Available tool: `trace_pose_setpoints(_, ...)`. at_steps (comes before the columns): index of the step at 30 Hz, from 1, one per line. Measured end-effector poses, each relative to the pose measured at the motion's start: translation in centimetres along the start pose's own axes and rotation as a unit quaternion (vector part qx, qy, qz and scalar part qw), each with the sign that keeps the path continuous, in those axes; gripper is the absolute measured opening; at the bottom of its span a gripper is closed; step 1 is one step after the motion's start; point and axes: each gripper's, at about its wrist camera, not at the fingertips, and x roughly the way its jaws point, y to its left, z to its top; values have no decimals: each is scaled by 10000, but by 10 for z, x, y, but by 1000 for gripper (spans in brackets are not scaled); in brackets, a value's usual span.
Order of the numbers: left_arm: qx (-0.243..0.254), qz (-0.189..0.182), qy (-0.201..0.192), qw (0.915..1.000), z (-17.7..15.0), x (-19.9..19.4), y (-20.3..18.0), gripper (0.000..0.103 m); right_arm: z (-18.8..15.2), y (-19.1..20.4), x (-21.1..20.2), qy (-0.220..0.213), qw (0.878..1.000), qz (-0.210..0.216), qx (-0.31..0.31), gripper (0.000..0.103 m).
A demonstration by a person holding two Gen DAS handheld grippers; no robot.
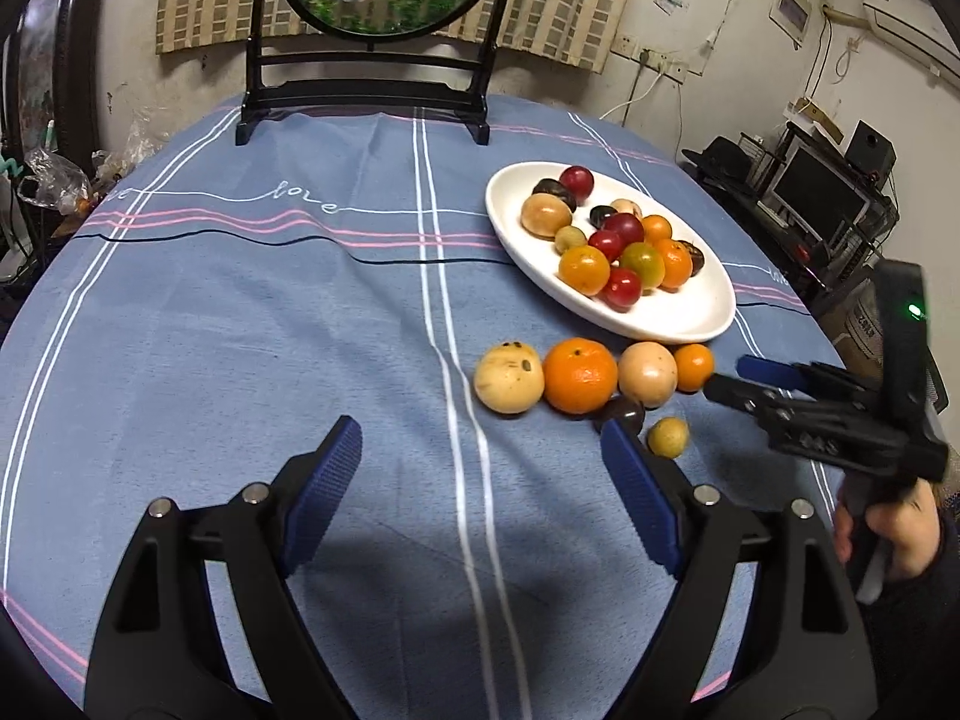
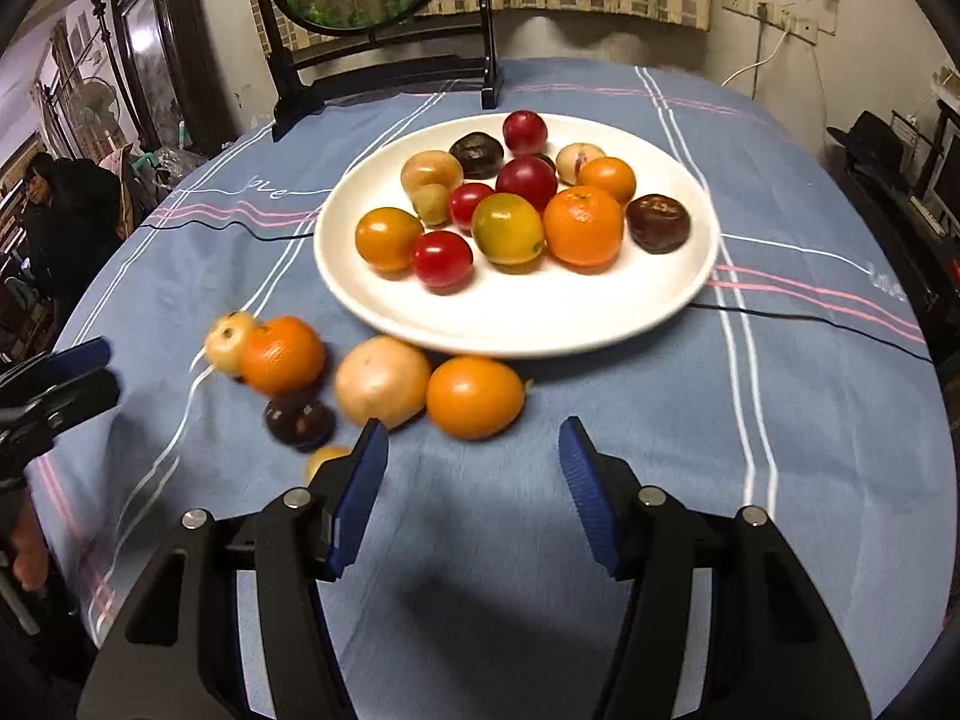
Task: Organize fruits
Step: 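Move both open grippers back toward the remaining fruits, then grasp the orange kumquat with the right gripper while the left gripper grasps the pale speckled fruit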
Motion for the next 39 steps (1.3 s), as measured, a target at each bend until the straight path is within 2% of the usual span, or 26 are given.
trace_pose_setpoints(4, -44, 11, 23, 10000, -2, 0, 4, 84, 7, -4, 15, 137, 9999, -8, 19, 52)
trace_pose_setpoints(7, -52, -24, 41, 10000, -1, 1, 4, 84, 12, -7, 25, 234, 9993, 266, 152, 48)
trace_pose_setpoints(8, -33, -30, 45, 10000, -1, 1, 3, 84, 13, -7, 27, 256, 9990, 341, 158, 42)
trace_pose_setpoints(11, 120, -25, 117, 9999, -1, 5, -2, 84, 11, -3, 21, 275, 9990, 329, 145, 41)
trace_pose_setpoints(13, 343, 37, 201, 9992, 0, 12, -6, 84, 3, -1, 8, 261, 9987, 407, 179, 41)
trace_pose_setpoints(17, 787, 140, 297, 9964, 6, 31, -11, 84, -24, 10, -19, 232, 9994, 252, -64, 41)
trace_pose_setpoints(21, 1123, -271, 493, 9921, 14, 58, -17, 84, -52, 5, -29, 343, 9984, 432, 133, 41)
trace_pose_setpoints(22, 1217, -277, 517, 9908, 14, 62, -19, 83, -55, 1, -31, 329, 9982, 451, 206, 41)
trace_pose_setpoints(25, 1549, -237, 489, 9864, 19, 71, -23, 77, -58, -8, -35, 258, 9978, 466, 385, 41)
trace_pose_setpoints(28, 1685, -382, 407, 9841, 21, 73, -24, 72, -58, -13, -35, 255, 9971, 515, 501, 41)
trace_pose_setpoints(32, 1894, -526, 338, 9799, 20, 71, -27, 59, -58, -13, -35, 286, 9968, 550, 500, 41)
trace_pose_setpoints(39, 2236, -423, 462, 9727, 14, 71, -20, 58, -53, -13, -38, 256, 9969, 557, 499, 41)
